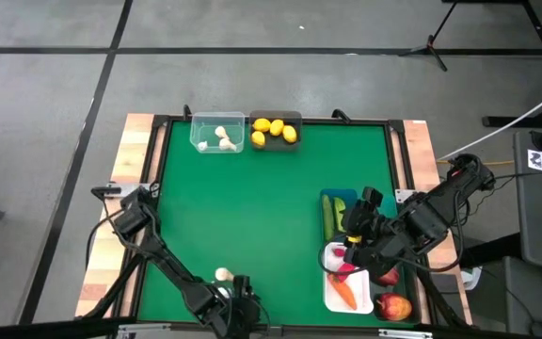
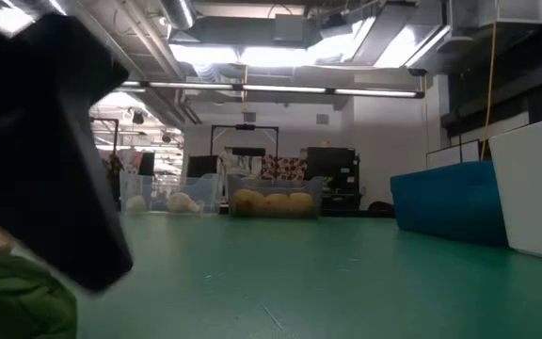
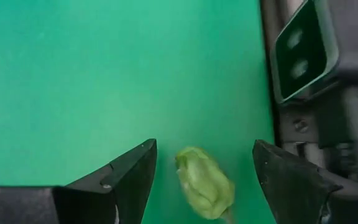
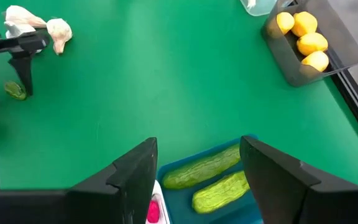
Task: Sort produce into baskets
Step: Put the green chili pepper into the white bin, then put the white garlic into the transparent bin
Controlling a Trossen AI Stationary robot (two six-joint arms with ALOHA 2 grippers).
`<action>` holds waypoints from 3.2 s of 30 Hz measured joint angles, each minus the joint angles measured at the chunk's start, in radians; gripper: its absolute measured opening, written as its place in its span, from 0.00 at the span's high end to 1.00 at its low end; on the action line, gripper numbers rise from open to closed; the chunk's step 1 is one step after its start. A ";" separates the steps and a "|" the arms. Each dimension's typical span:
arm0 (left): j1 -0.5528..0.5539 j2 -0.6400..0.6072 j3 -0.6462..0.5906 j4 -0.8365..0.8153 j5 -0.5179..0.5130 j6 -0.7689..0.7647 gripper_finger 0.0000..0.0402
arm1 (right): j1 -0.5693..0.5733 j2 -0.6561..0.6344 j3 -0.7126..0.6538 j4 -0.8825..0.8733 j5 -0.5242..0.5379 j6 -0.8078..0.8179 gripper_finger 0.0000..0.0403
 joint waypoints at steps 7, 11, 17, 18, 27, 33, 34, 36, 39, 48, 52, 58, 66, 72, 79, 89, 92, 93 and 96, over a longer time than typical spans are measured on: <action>-0.012 0.012 0.000 -0.039 -0.002 -0.044 0.35 | 0.000 0.000 0.000 0.000 -0.003 -0.001 0.43; -0.018 0.012 0.002 -0.065 0.001 -0.068 0.37 | 0.000 0.000 0.000 0.000 -0.017 -0.001 0.43; -0.015 0.012 0.002 -0.073 0.005 -0.055 0.53 | 0.000 0.000 0.000 0.001 -0.017 -0.002 0.43; -0.015 0.012 0.002 -0.074 0.006 -0.052 0.56 | 0.000 0.000 0.000 0.001 -0.017 -0.002 0.43; -0.001 -0.005 0.000 -0.089 0.006 0.002 0.74 | 0.000 0.000 0.000 0.001 -0.041 -0.002 0.43; 0.051 -0.046 0.000 -0.126 -0.005 0.122 0.77 | 0.000 -0.001 0.000 0.001 -0.078 -0.002 0.43; 0.064 -0.051 0.000 -0.132 -0.005 0.148 0.77 | 0.000 -0.001 0.000 0.002 -0.086 -0.002 0.43; 0.096 -0.066 0.000 -0.133 -0.005 0.217 0.76 | 0.000 -0.002 0.000 0.002 -0.106 -0.002 0.43; 0.163 -0.093 0.000 -0.084 -0.025 0.354 0.76 | 0.000 -0.002 -0.001 0.002 -0.131 -0.001 0.43; 0.369 -0.102 0.000 0.329 0.039 0.732 0.77 | 0.001 -0.011 -0.001 0.000 -0.138 -0.001 0.43; 0.447 -0.102 0.000 0.549 0.203 0.789 0.78 | 0.001 -0.031 -0.001 -0.007 -0.146 -0.001 0.43; 0.513 -0.052 0.002 0.819 0.383 0.839 0.78 | 0.001 -0.078 -0.001 -0.027 -0.147 0.016 0.43; 0.529 0.089 0.101 1.000 0.463 0.829 0.78 | 0.001 -0.097 0.000 -0.043 -0.116 0.018 0.43; 0.517 0.211 0.221 0.953 0.489 0.816 0.78 | 0.001 -0.097 0.000 -0.055 -0.103 0.016 0.43; 0.517 0.212 0.228 0.855 0.492 0.815 0.72 | 0.001 -0.097 0.000 -0.072 -0.107 0.034 0.43; 0.517 0.212 0.228 0.856 0.563 0.815 0.45 | 0.001 -0.097 -0.001 -0.076 -0.095 0.034 0.43; 0.517 0.200 0.228 0.796 0.556 0.774 0.40 | 0.001 -0.097 0.000 -0.076 -0.095 0.034 0.43; 0.517 0.186 0.228 0.750 0.555 0.766 0.40 | 0.001 -0.097 0.000 -0.077 -0.095 0.034 0.43; 0.514 0.108 0.228 0.535 0.539 0.781 0.40 | 0.001 -0.097 0.000 -0.077 -0.102 0.034 0.43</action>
